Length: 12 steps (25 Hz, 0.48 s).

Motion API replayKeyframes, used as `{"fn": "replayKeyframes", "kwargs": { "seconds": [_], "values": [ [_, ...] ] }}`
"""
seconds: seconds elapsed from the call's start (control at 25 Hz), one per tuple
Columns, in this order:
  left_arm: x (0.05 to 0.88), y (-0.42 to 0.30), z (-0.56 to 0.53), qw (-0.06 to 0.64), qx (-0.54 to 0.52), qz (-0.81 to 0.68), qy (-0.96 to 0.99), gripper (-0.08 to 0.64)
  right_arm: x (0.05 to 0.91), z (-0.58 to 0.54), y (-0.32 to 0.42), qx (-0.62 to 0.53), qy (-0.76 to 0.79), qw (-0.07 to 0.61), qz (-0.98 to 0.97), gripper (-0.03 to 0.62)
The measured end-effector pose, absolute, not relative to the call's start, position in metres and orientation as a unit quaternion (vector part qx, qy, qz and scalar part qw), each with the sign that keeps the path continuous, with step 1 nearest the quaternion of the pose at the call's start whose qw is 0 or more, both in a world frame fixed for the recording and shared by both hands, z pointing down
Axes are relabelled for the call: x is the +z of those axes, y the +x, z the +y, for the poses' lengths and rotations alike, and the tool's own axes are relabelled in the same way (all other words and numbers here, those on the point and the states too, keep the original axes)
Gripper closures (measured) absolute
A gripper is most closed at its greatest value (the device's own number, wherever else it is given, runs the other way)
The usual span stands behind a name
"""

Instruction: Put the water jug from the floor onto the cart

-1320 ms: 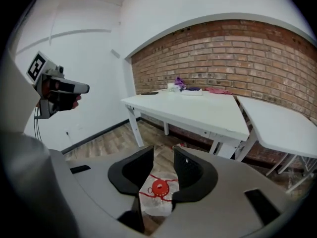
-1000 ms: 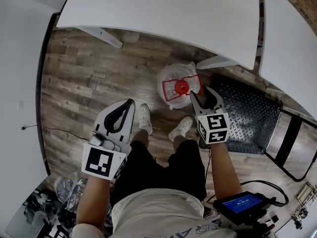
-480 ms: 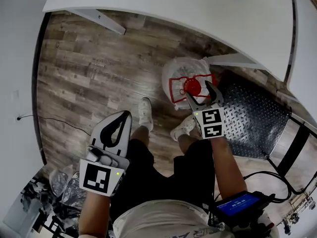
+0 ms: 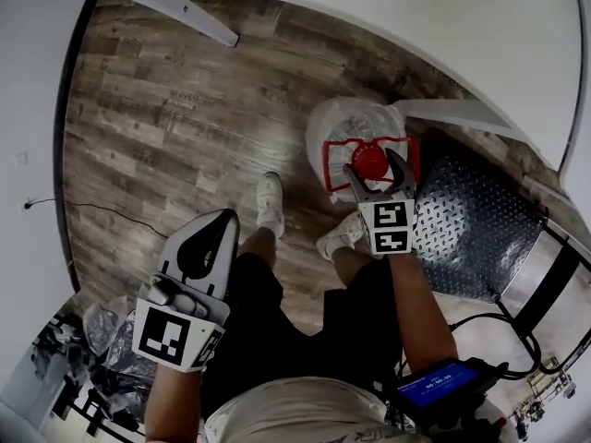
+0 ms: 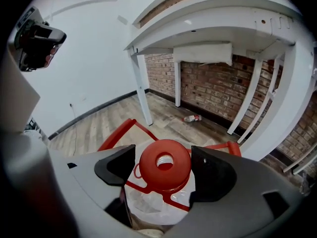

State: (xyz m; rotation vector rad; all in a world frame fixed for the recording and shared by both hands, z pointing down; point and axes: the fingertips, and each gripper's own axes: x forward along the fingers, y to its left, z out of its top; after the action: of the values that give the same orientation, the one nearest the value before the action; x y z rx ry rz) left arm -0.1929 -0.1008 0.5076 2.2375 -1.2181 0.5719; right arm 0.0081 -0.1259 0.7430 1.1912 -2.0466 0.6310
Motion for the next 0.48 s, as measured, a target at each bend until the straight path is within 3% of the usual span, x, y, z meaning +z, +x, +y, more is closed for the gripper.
{"fn": "replayKeyframes", "kwargs": {
  "seconds": [0.48],
  "values": [
    [0.501, -0.2006, -0.1005, 0.255, 0.211, -0.449, 0.83, 0.558, 0.7476, -0.131, 0.0143, 0.238, 0.48, 0.339, -0.773, 0.278]
  ]
}}
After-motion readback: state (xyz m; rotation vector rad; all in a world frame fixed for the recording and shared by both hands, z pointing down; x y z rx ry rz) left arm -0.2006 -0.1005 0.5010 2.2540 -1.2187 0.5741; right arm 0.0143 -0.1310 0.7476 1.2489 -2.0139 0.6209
